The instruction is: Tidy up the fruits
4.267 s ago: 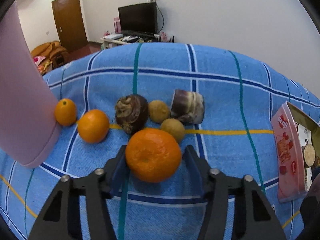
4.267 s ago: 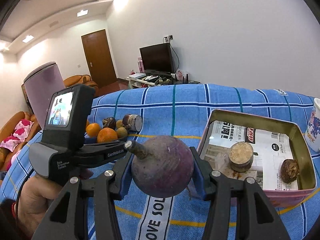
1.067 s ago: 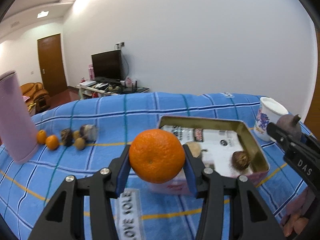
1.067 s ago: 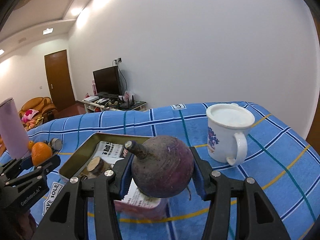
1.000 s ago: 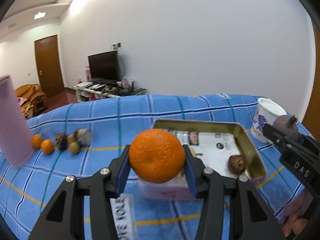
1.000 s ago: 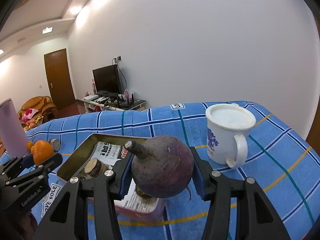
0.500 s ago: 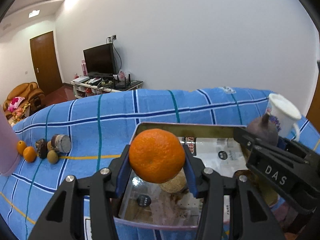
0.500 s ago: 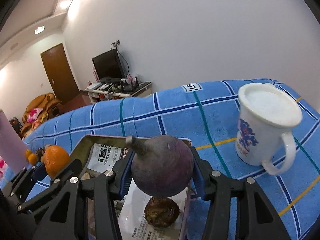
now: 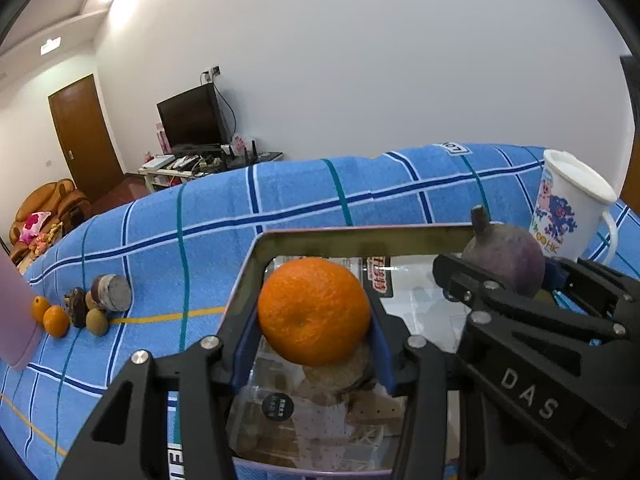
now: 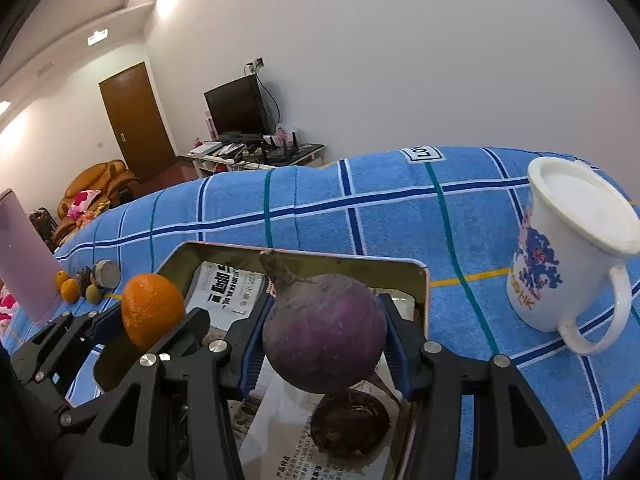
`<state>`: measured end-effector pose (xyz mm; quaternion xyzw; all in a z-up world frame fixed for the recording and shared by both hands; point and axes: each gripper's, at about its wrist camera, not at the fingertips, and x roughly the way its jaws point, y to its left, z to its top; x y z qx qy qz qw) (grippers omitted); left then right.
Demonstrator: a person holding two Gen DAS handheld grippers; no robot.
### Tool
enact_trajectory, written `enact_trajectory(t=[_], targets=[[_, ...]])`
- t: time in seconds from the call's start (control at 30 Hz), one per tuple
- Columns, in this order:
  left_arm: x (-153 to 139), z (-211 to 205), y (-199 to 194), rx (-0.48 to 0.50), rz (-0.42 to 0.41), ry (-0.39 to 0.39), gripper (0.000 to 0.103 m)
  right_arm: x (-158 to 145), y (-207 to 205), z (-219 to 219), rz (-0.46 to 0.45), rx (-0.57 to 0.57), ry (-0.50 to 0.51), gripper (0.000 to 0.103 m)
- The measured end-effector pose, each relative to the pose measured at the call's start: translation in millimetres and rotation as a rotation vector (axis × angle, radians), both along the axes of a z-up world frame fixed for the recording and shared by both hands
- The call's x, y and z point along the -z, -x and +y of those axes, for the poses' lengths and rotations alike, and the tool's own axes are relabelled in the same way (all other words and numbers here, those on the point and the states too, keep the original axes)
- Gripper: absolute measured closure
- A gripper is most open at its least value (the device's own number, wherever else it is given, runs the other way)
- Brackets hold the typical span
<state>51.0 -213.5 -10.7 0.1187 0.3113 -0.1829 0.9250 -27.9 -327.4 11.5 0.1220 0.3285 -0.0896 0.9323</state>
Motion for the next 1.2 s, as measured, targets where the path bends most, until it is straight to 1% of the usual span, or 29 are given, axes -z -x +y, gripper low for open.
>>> enact_trajectory(t=[0.1, 0.2, 0.27, 0.3, 0.33, 0.37, 0.4, 0.47, 0.5, 0.53, 0.57, 0.6, 0.7, 0.77, 0.87, 1.0, 1.1, 1.2], targets=[[0, 0, -2, -0.002, 0.000, -0.002, 0.052, 0, 0, 2, -0.005, -0.011, -0.013, 0.049], [0, 1, -2, -0.006, -0.003, -0.007, 0.051, 1, -4, 3, -0.006, -0.014, -0.012, 0.047], [1, 1, -1, -0.009, -0.004, -0.005, 0.049, 1, -4, 3, -0.009, -0.014, -0.010, 0.046], [1, 2, -2, -0.013, -0.004, -0.003, 0.043, 0, -3, 2, -0.016, -0.019, -0.024, 0.045], [0, 3, -1, -0.016, -0.004, 0.001, 0.032, 0, -2, 2, -0.023, -0.023, -0.036, 0.042], [0, 4, 0, -0.019, -0.006, 0.007, 0.023, -1, 0, 1, -0.034, -0.021, -0.045, 0.040], [-1, 4, 2, -0.018, -0.008, 0.013, 0.021, -3, 3, 1, -0.053, -0.016, -0.049, 0.040], [-3, 4, 7, 0.006, -0.019, 0.032, 0.010, -8, 10, 1, -0.095, -0.009, -0.047, 0.038], [-4, 4, 9, 0.011, -0.028, 0.033, 0.002, -13, 15, 1, -0.121, -0.002, -0.042, 0.036], [-6, 3, 13, 0.010, -0.048, 0.032, 0.000, -16, 19, 1, -0.145, 0.008, -0.038, 0.029], [-7, 4, 15, 0.007, -0.063, 0.033, 0.000, -19, 23, 1, -0.162, 0.021, -0.034, 0.026], [-9, 4, 18, 0.004, -0.079, 0.037, 0.000, -21, 28, 0, -0.185, 0.041, -0.031, 0.026], [-11, 9, 20, -0.016, -0.082, 0.051, 0.000, -25, 38, -1, -0.228, 0.077, -0.030, 0.025], [-12, 15, 20, -0.031, -0.069, 0.068, 0.000, -26, 41, -2, -0.237, 0.106, -0.019, 0.025], [-14, 27, 22, -0.081, -0.089, 0.072, 0.000, -28, 47, -1, -0.256, 0.130, -0.002, 0.025], [-15, 40, 27, -0.140, -0.135, 0.055, 0.000, -30, 59, 9, -0.319, 0.142, 0.068, 0.025], [-16, 49, 31, -0.173, -0.159, 0.043, 0.000, -31, 64, 22, -0.333, 0.145, 0.148, 0.025], [-17, 57, 35, -0.194, -0.174, 0.047, 0.000, -32, 65, 28, -0.336, 0.134, 0.182, 0.025]])
